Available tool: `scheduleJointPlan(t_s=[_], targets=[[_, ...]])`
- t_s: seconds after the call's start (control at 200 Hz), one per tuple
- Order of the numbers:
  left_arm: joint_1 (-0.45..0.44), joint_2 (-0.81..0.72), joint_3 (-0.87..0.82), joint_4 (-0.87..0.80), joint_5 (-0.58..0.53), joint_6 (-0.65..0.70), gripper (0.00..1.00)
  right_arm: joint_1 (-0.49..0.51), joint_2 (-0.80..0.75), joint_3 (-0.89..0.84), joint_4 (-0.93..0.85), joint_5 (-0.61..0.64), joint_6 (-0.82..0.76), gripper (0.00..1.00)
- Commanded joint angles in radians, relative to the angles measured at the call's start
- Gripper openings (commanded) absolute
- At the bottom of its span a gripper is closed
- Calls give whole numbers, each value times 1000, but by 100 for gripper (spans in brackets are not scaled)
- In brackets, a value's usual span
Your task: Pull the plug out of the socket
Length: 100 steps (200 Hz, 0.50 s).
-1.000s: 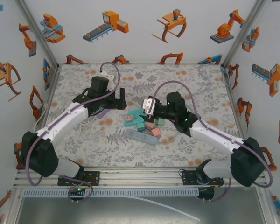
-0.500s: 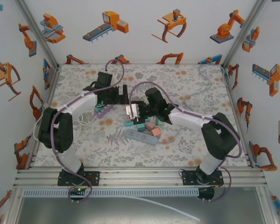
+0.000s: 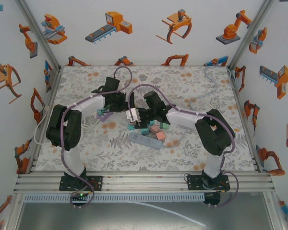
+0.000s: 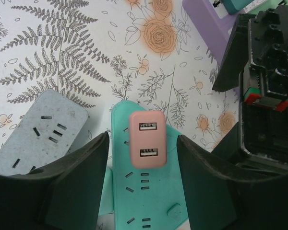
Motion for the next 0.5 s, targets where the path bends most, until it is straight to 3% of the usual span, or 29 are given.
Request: scheduleJointPlan(t_s=[0.0,0.31,0.496], targets=[[-19,23,3,-44,-32,35,97,6,31,36,-15,6,-16,52],[-50,68,14,-104,-150,60,97,11,48,48,-15,27,-18,44],[-56,95,15,-128,-181,70,83,17,31,59,-43,42,1,38]])
